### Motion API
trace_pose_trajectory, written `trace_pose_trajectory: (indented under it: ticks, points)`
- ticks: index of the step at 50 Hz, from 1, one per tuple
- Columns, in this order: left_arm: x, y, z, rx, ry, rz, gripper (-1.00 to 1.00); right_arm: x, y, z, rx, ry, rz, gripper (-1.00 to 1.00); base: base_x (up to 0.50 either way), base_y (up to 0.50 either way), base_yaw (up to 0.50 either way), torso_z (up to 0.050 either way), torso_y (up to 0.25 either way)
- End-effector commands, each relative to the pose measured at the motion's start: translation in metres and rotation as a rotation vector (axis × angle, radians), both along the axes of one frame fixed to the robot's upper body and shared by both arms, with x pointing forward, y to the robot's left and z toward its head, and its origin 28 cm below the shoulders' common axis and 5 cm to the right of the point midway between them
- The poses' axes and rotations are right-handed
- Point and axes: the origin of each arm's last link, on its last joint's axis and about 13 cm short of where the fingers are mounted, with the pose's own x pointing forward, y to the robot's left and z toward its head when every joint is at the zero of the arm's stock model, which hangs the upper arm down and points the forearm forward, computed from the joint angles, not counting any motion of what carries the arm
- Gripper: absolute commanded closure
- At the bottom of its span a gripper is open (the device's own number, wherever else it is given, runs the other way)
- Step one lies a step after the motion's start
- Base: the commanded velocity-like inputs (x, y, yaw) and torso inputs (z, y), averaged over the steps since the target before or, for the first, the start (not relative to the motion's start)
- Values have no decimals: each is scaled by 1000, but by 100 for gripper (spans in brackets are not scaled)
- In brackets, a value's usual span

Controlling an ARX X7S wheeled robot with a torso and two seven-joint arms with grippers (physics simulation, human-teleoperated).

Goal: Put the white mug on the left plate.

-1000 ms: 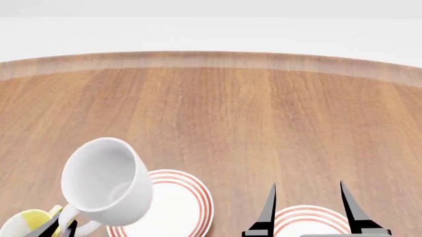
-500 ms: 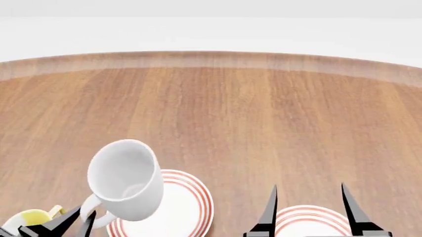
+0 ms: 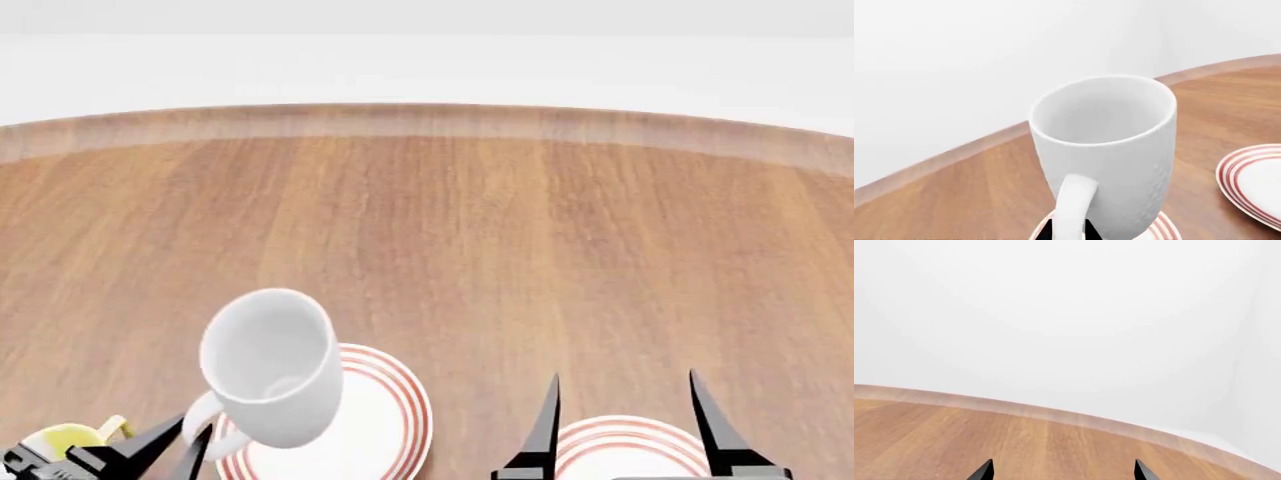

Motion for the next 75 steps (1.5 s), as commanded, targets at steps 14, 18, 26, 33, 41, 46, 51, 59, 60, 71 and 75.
trace_pose_trajectory:
  ticks: [14, 18, 26, 33, 41, 46, 51, 59, 60, 71, 75]
  points:
    - [11, -9, -11, -33, 28, -1, 100, -2, -2, -1, 5, -2, -6, -100, 0, 0, 0, 0, 1]
    - [12, -11, -11, -51, 25, 3, 100, -2, -2, 0, 5, -6, -7, -100, 0, 0, 0, 0, 0]
    - [17, -13, -15, -62, 38, 16, 100, -2, -2, -1, 2, -3, -6, -100, 0, 0, 0, 0, 0]
    - [20, -14, -19, -83, 54, 27, 100, -2, -2, -2, 9, -1, -4, -100, 0, 0, 0, 0, 0]
    - [21, -18, -26, -72, 87, 40, 100, -3, -4, -4, 11, 1, -9, -100, 0, 0, 0, 0, 1]
    - [26, -20, -31, -67, 93, 53, 100, -2, -3, -5, 9, 3, -7, -100, 0, 0, 0, 0, 0]
    - [27, -22, -34, -67, 102, 61, 100, -3, -3, -4, 9, 0, -7, -100, 0, 0, 0, 0, 0]
    - [30, -24, -36, -62, 111, 74, 100, -4, -4, -3, 11, -4, -9, -100, 0, 0, 0, 0, 0]
    - [30, -24, -36, -67, 114, 73, 100, -4, -4, -3, 12, -5, -9, -100, 0, 0, 0, 0, 0]
    - [33, -27, -38, -52, 123, 72, 100, -5, -5, -4, 14, -5, -13, -100, 0, 0, 0, 0, 1]
    - [36, -27, -39, -57, 128, 79, 100, -6, -7, -5, 16, -3, -18, -100, 0, 0, 0, 0, 0]
